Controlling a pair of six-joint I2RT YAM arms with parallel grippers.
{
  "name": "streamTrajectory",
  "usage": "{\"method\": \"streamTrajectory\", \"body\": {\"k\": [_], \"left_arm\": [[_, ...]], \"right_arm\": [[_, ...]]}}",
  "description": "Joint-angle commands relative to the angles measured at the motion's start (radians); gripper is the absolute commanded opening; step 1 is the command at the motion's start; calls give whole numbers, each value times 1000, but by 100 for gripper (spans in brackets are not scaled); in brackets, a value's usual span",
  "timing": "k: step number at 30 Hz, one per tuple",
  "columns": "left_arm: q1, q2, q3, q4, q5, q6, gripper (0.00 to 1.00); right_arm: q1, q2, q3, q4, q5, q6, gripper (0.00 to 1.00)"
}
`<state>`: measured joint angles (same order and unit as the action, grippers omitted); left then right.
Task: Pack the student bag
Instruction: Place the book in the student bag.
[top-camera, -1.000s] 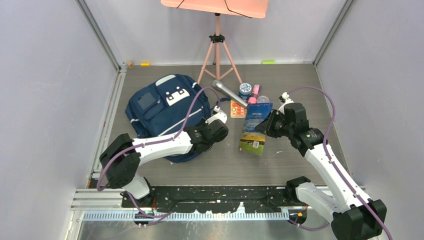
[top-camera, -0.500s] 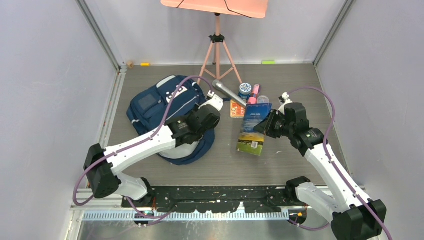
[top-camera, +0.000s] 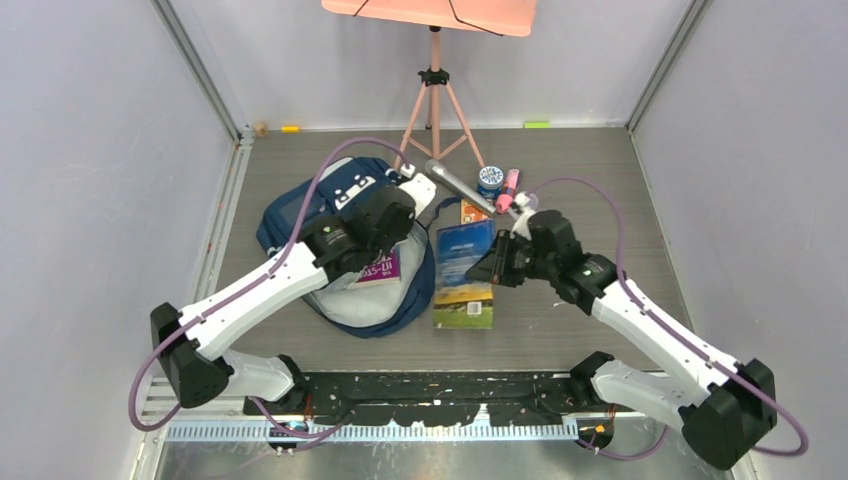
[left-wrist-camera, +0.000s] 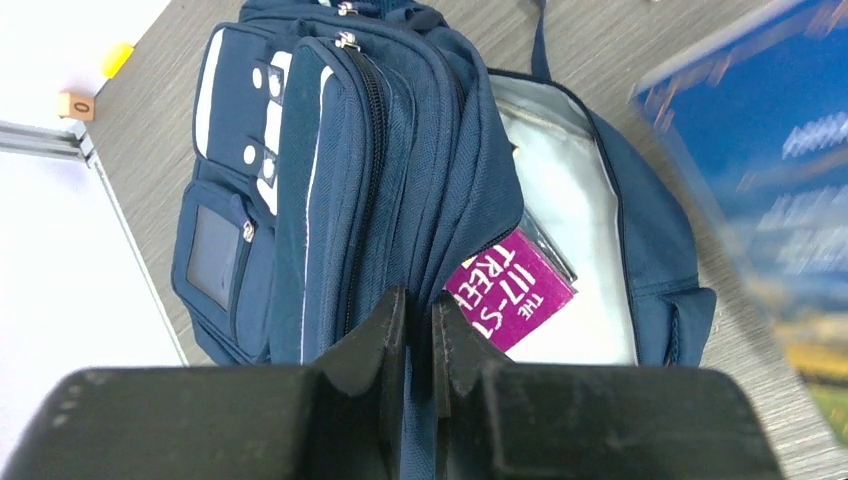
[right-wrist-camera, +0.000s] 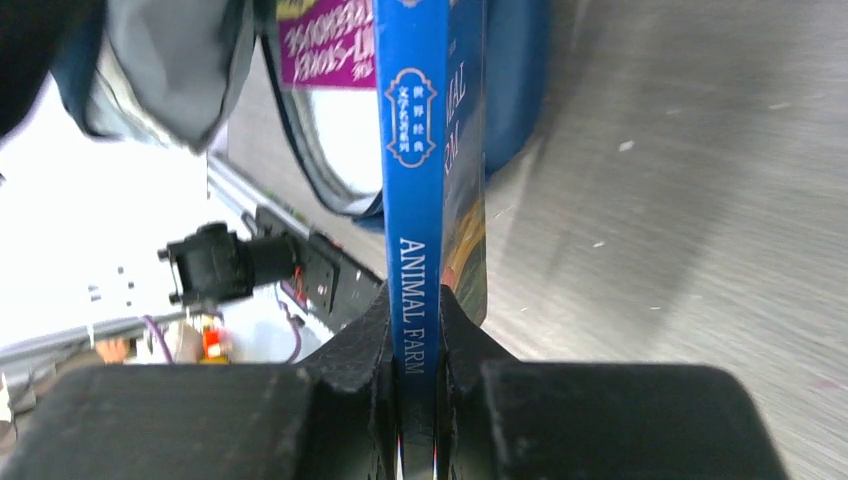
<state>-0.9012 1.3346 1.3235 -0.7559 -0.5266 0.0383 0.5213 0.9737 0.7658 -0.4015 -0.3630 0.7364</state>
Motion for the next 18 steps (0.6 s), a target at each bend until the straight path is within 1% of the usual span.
{"method": "streamTrajectory", "body": {"k": [1, 4, 8, 15, 18], "left_arm": [[29, -128, -23, 157, 60, 21, 0], [64, -160, -56, 192, 140, -17, 0], [86, -186, -77, 211, 159, -13, 0], [100, -209, -112, 233, 201, -15, 0], [100, -210, -118, 238, 220, -23, 0]], "right_arm": [[155, 61, 76, 177, 22, 81, 0], [249, 149, 106, 228, 43, 104, 1], [313, 253, 151, 329, 52, 123, 1], [345, 370, 229, 464, 10, 156, 1], [346, 413, 244, 493, 29, 159, 1]]}}
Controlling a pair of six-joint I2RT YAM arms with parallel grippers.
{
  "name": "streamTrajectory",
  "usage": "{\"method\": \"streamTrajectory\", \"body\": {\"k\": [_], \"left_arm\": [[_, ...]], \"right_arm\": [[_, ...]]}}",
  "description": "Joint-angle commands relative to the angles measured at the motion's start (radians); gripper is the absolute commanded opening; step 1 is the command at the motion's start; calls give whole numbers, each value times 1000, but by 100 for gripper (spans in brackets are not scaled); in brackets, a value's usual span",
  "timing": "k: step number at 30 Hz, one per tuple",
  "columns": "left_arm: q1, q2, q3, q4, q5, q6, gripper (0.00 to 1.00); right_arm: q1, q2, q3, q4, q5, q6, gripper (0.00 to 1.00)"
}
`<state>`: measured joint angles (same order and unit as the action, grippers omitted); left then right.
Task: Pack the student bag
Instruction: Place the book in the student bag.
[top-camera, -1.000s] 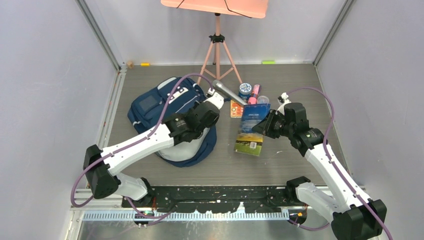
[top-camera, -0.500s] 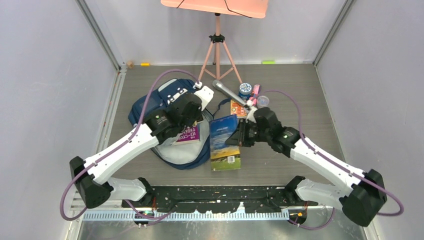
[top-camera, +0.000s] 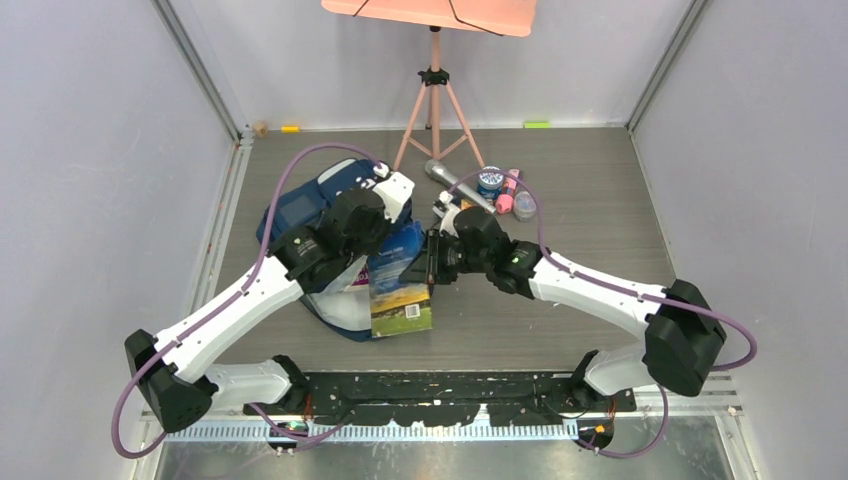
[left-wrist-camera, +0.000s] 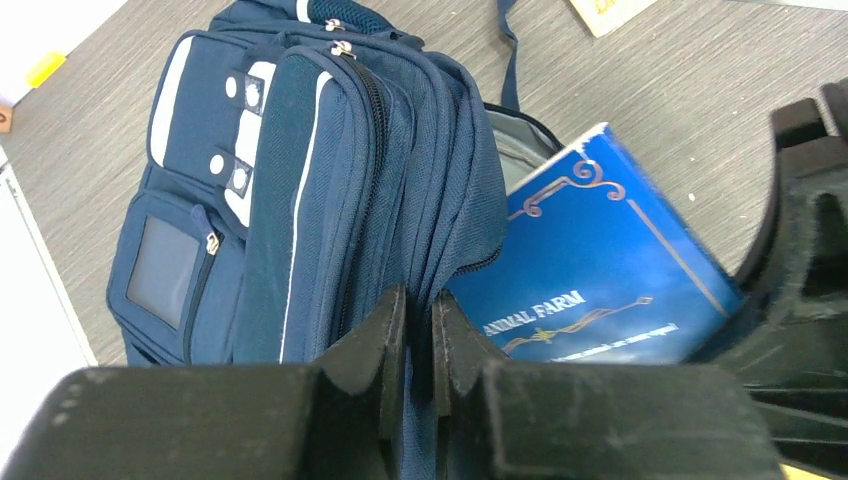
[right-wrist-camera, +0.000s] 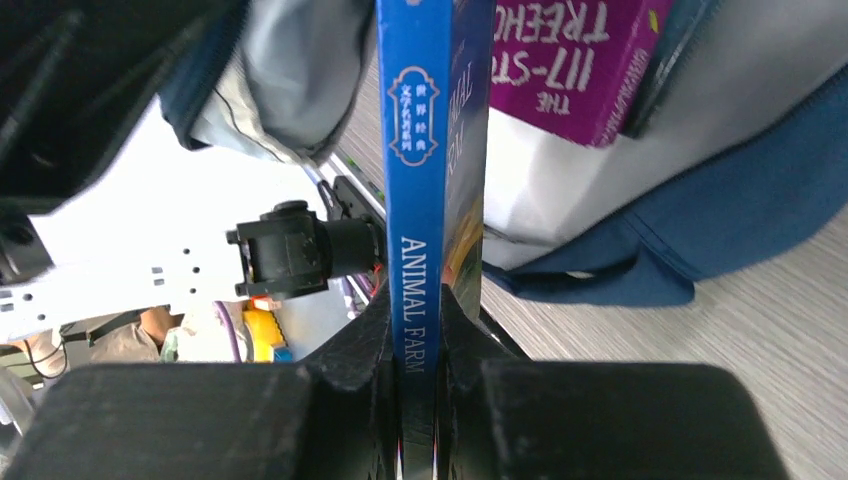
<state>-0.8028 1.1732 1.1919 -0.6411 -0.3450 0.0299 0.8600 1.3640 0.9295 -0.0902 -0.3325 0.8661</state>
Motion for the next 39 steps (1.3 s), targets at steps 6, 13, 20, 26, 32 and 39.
{"method": "streamTrajectory", "body": {"k": [6, 13, 20, 26, 32, 39], "left_arm": [[2, -60, -3, 135, 48, -9, 0], [2, -83, -14, 146, 50, -5, 0], [3, -82, -14, 146, 65, -8, 0], [4, -77, -14, 146, 79, -12, 0], [4, -75, -15, 146, 80, -13, 0], [4, -77, -17, 146, 78, -10, 0]], "right_arm": [[-2, 141, 148, 51, 193, 10, 1], [-55, 257, 149, 18, 241, 64, 0], [-59, 370, 190, 75, 232, 119, 0], [-56, 439, 198, 269, 246, 206, 1], [-52, 523, 242, 396, 253, 251, 3], [-49, 490, 210, 369, 302, 209, 41]]}}
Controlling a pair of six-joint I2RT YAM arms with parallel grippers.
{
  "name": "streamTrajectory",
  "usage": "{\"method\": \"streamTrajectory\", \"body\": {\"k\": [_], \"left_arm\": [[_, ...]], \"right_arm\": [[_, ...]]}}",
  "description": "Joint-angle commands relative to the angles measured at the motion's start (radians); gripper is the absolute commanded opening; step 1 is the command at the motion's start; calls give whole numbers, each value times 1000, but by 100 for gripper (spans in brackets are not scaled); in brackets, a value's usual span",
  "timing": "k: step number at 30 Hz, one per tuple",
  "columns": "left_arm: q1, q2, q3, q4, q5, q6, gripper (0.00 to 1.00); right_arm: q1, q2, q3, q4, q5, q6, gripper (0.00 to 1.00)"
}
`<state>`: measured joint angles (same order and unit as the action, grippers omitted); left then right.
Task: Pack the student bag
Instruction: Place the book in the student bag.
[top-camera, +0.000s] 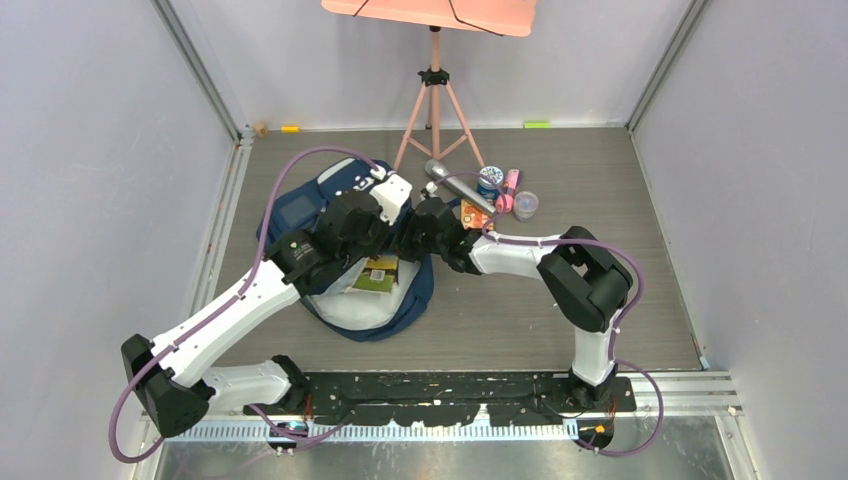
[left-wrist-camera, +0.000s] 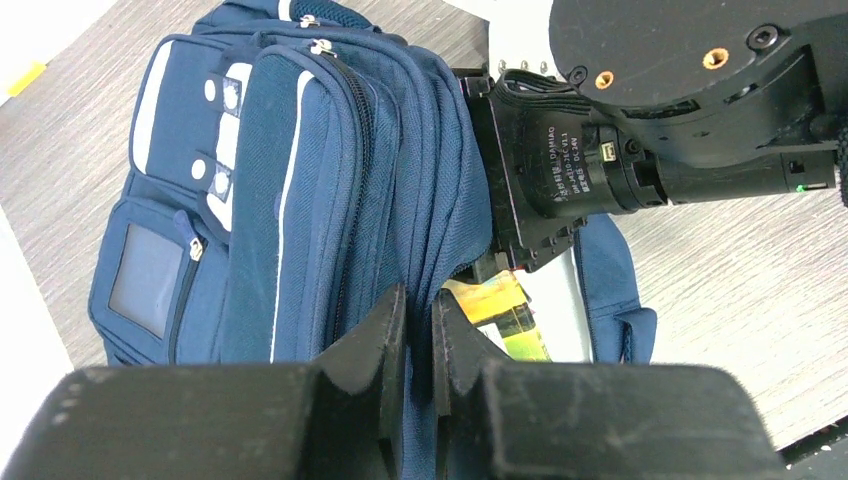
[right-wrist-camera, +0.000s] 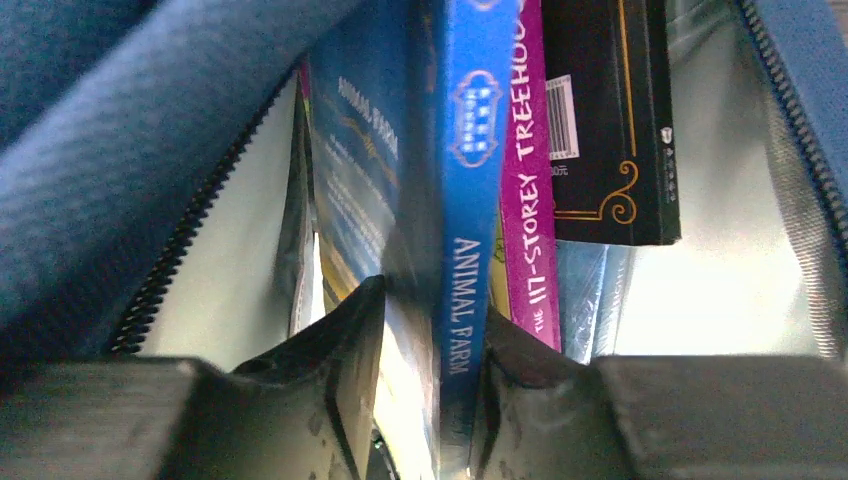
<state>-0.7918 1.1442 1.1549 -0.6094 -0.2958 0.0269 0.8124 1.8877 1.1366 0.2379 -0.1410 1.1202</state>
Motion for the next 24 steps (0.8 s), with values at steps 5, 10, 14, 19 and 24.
{"method": "streamTrajectory", "body": {"k": [5, 10, 14, 19, 24], "left_arm": [[-7, -49, 19, 114, 22, -4, 0], [-6, -47, 18, 114, 18, -4, 0], [-6, -43, 19, 112, 18, -4, 0], [-6, -41, 17, 114, 17, -4, 0], [-6, -36, 17, 112, 17, -4, 0]], "right_arm": [[1, -109, -51, -33, 137, -110, 59], [12, -177, -93, -96, 138, -179, 66], [15, -213, -118, -148, 138, -199, 67], [19, -217, -148, -127, 117, -192, 64], [30, -196, -128, -85, 86, -191, 60]]}}
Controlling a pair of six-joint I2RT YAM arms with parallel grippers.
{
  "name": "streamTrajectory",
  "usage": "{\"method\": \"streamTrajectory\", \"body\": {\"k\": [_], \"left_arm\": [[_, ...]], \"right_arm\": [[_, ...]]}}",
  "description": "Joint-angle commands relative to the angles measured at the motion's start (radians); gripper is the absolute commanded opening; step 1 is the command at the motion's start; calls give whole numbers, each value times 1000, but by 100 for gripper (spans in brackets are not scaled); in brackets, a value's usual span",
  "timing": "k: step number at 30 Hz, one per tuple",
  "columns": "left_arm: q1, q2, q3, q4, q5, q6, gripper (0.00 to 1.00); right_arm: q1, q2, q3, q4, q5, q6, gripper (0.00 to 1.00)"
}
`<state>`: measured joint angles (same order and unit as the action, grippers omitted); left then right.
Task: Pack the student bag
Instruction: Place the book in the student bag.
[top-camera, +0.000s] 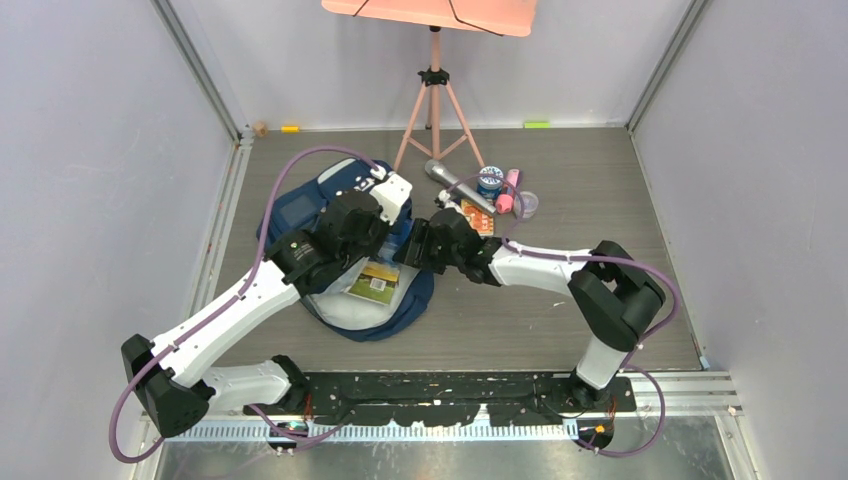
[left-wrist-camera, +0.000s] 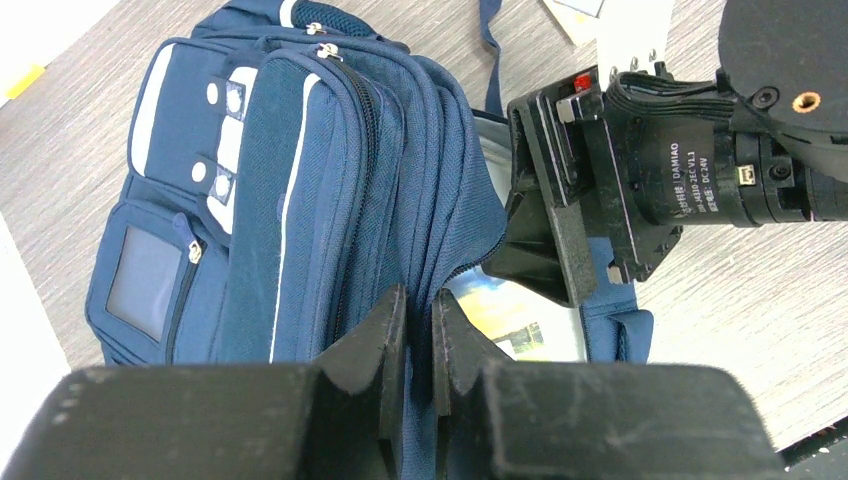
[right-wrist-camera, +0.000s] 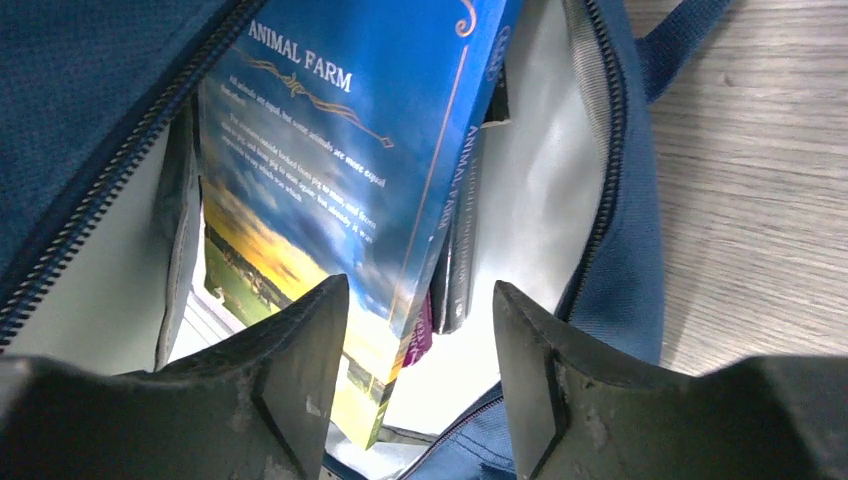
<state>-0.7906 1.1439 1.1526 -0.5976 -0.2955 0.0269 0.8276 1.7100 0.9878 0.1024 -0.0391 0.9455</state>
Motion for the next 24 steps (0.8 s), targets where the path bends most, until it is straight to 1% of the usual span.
{"method": "streamTrajectory", "body": {"k": [1, 2, 3, 5, 8, 10, 12, 14, 18, 22, 24], "left_arm": [[-7, -37, 19, 101, 16, -4, 0], [-7, -37, 19, 101, 15, -4, 0], [-7, -37, 20, 101, 15, -3, 0], [-7, -39, 19, 101, 15, -2, 0], [-7, -41, 19, 101, 15, -2, 0], [-7, -40, 19, 101, 15, -1, 0], [-6, -40, 19, 99, 15, -1, 0], [-6, -40, 19, 99, 15, 0, 0], [-6, -39, 19, 99, 16, -1, 0], [-6, -39, 18, 99, 22, -2, 0], [-7, -38, 19, 98, 25, -4, 0]], "right_arm": [[15, -12, 32, 53, -23, -16, 57], [16, 0, 38, 55, -27, -15, 55], [16, 7, 48, 59, -33, -15, 49], [17, 25, 69, 64, -47, -10, 42], [17, 62, 102, 78, -70, -7, 35], [16, 85, 127, 87, -70, -9, 29], [16, 108, 163, 97, -58, -10, 17], [16, 130, 186, 112, -41, -14, 10], [17, 177, 233, 155, -15, -24, 4], [16, 204, 258, 168, -1, -41, 3], [16, 202, 261, 151, 0, -55, 5]]}}
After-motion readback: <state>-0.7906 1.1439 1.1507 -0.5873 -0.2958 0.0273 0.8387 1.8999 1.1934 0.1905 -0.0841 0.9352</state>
